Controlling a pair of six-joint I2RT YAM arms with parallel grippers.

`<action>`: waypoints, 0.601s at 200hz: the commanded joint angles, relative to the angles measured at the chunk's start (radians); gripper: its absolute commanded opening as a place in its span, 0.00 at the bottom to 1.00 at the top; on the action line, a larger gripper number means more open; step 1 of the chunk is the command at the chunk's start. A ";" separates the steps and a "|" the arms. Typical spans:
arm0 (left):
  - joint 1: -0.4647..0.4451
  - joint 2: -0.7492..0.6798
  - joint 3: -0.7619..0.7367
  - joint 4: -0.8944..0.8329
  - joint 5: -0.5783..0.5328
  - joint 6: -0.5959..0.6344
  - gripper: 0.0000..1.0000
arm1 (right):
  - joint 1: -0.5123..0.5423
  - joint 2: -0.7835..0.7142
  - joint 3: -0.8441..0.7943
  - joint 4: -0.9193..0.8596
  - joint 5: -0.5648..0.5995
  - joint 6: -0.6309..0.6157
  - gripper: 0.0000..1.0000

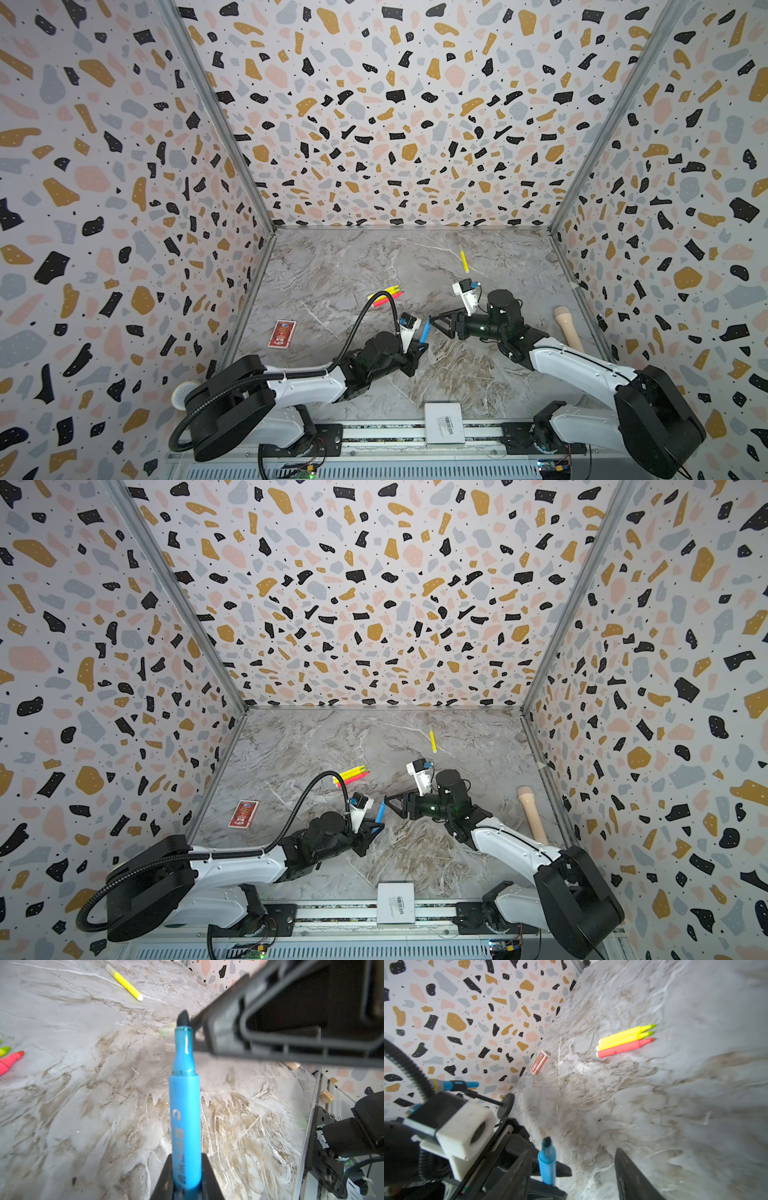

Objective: Insert the pens into the pen caps

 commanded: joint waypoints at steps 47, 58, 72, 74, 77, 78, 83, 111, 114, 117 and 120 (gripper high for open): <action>0.004 -0.117 -0.077 -0.014 -0.048 0.009 0.00 | -0.187 0.104 0.150 -0.319 0.168 -0.109 0.69; 0.004 -0.138 -0.090 -0.017 -0.055 0.007 0.00 | -0.192 0.141 0.168 -0.336 0.170 -0.118 0.69; 0.004 -0.155 -0.104 -0.017 -0.059 0.004 0.00 | -0.193 0.188 0.190 -0.351 0.177 -0.125 0.70; 0.004 -0.156 -0.106 -0.016 -0.058 0.004 0.00 | -0.192 0.196 0.193 -0.354 0.181 -0.126 0.70; 0.004 -0.159 -0.109 -0.016 -0.058 0.003 0.00 | -0.191 0.205 0.198 -0.357 0.185 -0.129 0.70; 0.004 -0.159 -0.109 -0.016 -0.058 0.002 0.00 | -0.191 0.209 0.198 -0.357 0.188 -0.130 0.70; 0.004 -0.161 -0.114 -0.016 -0.056 0.000 0.00 | -0.190 0.223 0.203 -0.358 0.196 -0.135 0.70; 0.004 -0.172 -0.126 -0.015 -0.047 -0.007 0.00 | -0.199 0.292 0.257 -0.385 0.261 -0.171 0.70; 0.004 -0.174 -0.128 -0.015 -0.048 -0.007 0.00 | -0.201 0.298 0.264 -0.388 0.265 -0.175 0.70; 0.004 -0.175 -0.129 -0.017 -0.047 -0.007 0.00 | -0.201 0.302 0.269 -0.388 0.269 -0.179 0.70; 0.004 -0.179 -0.130 -0.017 -0.047 -0.007 0.00 | -0.201 0.308 0.275 -0.389 0.273 -0.183 0.70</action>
